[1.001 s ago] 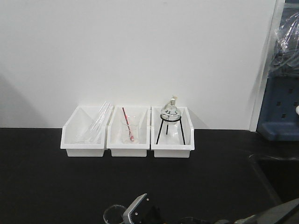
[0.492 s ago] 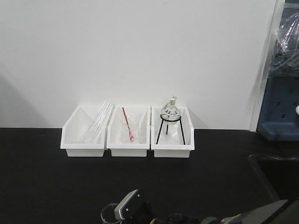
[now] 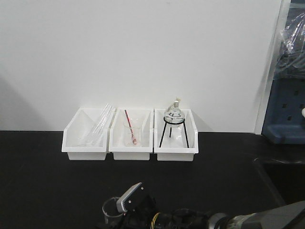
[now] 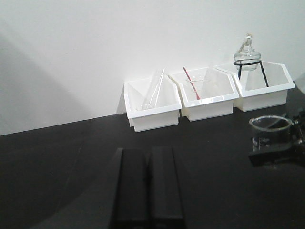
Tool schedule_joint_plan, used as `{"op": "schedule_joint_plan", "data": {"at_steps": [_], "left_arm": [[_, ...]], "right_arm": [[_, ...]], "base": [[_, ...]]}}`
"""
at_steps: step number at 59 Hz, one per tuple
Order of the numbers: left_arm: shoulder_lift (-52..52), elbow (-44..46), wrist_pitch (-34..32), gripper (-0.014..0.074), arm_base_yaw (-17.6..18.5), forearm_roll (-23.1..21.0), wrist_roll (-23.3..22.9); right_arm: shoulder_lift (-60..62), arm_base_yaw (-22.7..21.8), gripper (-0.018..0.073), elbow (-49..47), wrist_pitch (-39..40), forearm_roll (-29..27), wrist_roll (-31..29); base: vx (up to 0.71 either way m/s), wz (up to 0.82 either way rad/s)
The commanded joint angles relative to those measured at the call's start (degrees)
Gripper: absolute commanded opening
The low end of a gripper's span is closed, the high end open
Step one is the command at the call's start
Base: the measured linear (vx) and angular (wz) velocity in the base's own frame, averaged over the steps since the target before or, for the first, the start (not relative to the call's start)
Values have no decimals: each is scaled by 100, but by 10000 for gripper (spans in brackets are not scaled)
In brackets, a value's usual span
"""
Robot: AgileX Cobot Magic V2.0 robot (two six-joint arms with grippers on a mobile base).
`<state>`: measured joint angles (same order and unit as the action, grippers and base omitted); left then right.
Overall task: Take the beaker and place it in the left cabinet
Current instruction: 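Close the right gripper around the beaker's side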
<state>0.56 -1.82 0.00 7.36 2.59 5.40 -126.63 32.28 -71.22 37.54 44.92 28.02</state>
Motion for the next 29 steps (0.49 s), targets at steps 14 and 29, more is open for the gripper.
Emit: {"op": "schedule_joint_plan", "data": {"at_steps": [14,29], "left_arm": [[106,-90,-428,1,3,-18,-15],[106,-90,-428,1,3,-18,-15]], "right_arm": [[1565,4,-9,-147,-134,748,689],[2373,4,-9,-147,-1165,982,1746]], "base": [[0,0],[0,0]]}}
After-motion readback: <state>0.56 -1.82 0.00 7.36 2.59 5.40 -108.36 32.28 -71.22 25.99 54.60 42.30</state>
